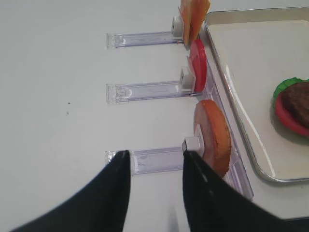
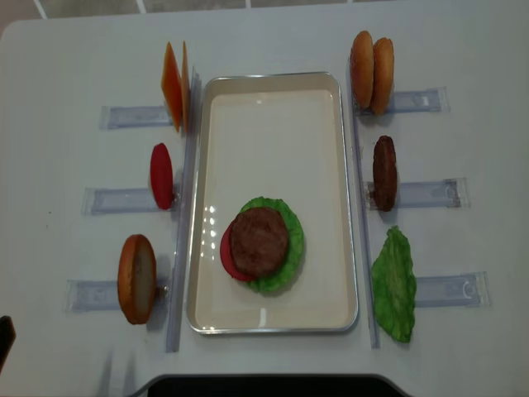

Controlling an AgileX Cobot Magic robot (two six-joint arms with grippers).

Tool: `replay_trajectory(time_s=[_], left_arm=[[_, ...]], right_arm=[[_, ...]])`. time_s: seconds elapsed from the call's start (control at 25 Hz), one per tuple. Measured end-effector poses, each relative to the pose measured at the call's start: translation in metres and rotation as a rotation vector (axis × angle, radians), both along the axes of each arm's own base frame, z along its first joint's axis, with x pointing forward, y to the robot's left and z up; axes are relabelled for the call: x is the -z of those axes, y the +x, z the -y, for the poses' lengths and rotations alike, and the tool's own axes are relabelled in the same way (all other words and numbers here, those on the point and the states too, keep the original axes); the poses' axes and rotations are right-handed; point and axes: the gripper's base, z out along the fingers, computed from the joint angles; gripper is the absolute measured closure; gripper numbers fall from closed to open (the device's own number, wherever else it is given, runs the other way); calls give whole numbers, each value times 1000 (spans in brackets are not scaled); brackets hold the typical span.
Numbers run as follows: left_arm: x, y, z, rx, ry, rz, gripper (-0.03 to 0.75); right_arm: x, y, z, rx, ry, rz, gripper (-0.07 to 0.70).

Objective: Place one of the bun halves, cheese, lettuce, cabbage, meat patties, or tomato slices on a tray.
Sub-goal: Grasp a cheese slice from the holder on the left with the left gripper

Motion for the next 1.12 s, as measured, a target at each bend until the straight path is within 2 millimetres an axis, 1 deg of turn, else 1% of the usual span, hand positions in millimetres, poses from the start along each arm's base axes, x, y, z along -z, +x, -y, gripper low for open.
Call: replay_trajectory(time_s=[1.12], left_arm=[[0,-1,0,-1,1,-3,433]], right_arm=[[0,0,0,0,0,0,341]])
